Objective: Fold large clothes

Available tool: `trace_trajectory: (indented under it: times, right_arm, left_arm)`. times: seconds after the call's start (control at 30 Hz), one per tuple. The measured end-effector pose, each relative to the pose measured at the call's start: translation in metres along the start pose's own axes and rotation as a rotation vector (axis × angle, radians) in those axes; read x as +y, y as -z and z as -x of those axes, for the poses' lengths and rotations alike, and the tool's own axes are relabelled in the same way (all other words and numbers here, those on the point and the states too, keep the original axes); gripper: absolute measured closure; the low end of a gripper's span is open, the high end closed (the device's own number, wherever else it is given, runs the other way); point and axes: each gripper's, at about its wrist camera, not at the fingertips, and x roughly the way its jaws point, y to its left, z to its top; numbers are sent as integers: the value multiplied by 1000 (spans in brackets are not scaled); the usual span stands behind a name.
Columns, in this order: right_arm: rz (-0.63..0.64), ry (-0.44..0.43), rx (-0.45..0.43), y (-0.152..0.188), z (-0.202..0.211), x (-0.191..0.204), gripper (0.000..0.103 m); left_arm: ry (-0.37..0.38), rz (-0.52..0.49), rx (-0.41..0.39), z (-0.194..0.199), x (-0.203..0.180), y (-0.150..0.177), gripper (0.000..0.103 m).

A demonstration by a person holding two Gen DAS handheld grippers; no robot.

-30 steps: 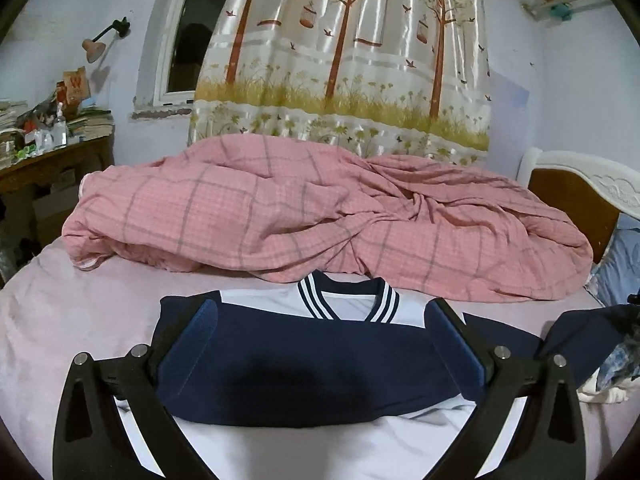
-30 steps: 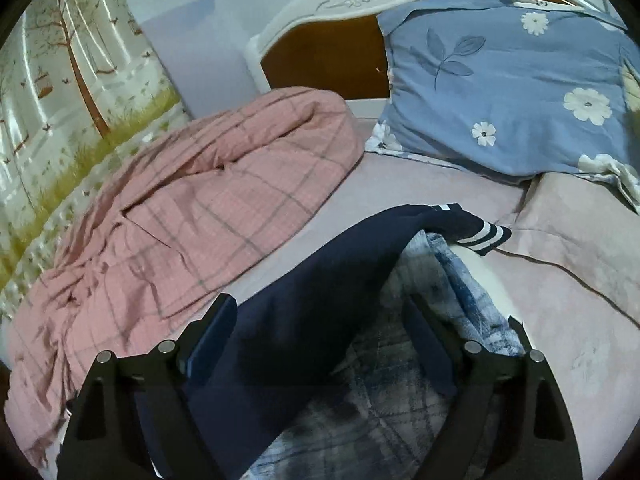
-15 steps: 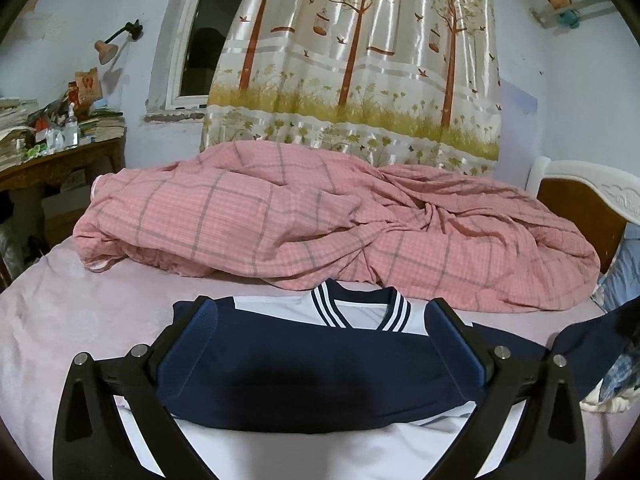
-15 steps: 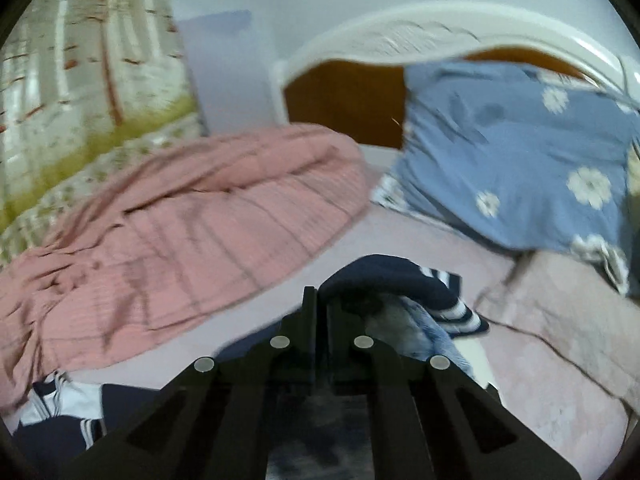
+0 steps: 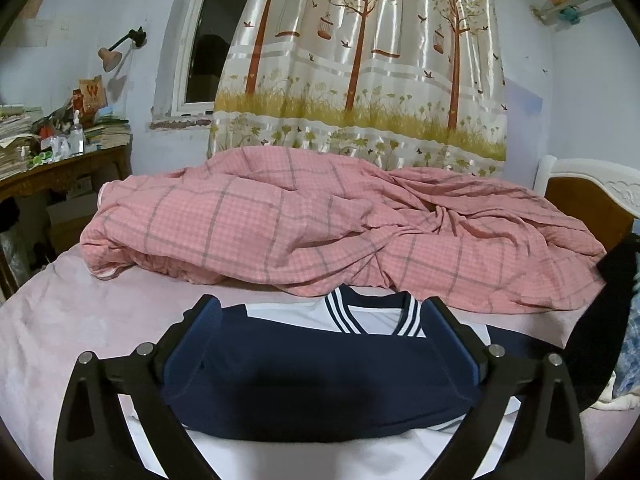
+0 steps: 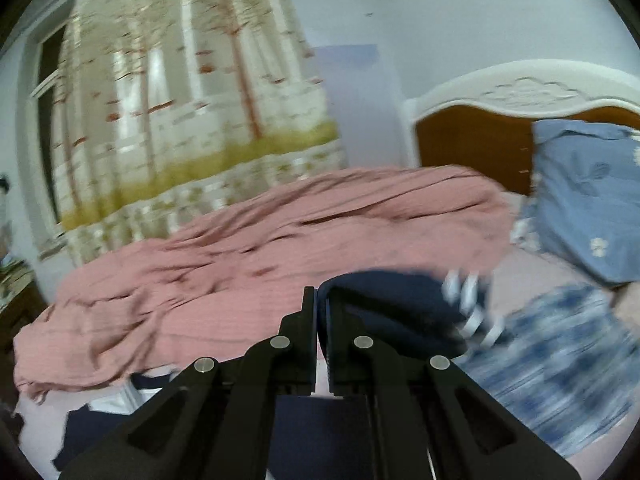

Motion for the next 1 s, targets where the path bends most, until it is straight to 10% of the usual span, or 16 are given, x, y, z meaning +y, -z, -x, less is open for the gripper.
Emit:
trace_trajectory:
  times: [0.33,0.53,0.7,1.0]
  right_arm:
    - [80,-187,24,107,-4,191,99]
    - [151,-294,207,199,-24,247,99]
    - [194,-244,223,229,-32,241,98]
    - [175,-499,433,213,-39,223,39]
  left_arm:
    - [14,108,8,4,33,-7,6]
    - [-309,-48,-108,15,27,-8,6]
    - [-193,28,-16,-11,44,-2,6]
    - [-203,-10,-17,-13,31,4,6]
